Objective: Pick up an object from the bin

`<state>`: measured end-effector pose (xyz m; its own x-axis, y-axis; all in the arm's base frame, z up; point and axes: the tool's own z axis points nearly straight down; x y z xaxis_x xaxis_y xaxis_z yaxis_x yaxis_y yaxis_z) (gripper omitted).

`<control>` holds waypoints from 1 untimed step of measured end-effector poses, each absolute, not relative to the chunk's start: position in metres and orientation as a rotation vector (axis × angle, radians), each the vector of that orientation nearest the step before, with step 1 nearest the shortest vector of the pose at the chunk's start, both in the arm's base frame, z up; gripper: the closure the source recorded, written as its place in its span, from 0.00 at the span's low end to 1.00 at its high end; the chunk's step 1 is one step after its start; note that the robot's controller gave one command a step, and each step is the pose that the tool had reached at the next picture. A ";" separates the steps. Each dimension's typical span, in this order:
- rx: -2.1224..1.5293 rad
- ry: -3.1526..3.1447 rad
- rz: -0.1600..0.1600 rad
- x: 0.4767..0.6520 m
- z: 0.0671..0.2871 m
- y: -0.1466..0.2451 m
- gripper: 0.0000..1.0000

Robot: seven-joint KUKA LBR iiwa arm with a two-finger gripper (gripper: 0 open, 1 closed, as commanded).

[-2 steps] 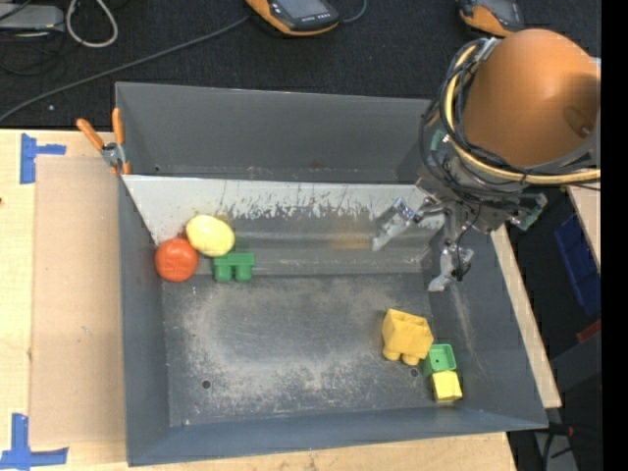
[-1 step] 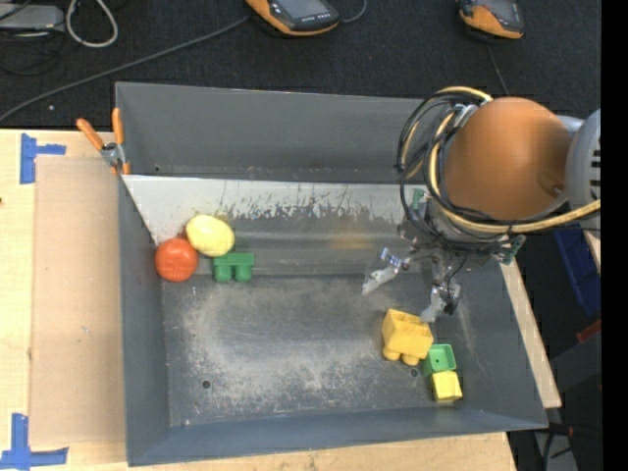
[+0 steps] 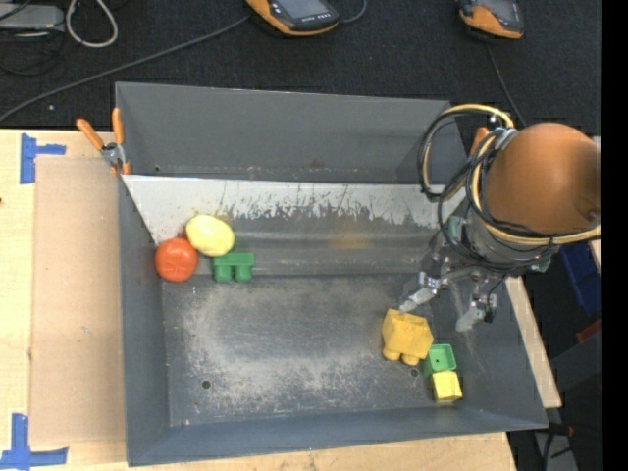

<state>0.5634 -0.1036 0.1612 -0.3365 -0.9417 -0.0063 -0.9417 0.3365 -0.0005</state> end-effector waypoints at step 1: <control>-1.973 2.436 0.012 0.570 0.090 -0.084 0.00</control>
Offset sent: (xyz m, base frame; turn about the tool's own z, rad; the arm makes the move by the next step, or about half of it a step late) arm -0.0652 -0.0308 -0.0421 0.0158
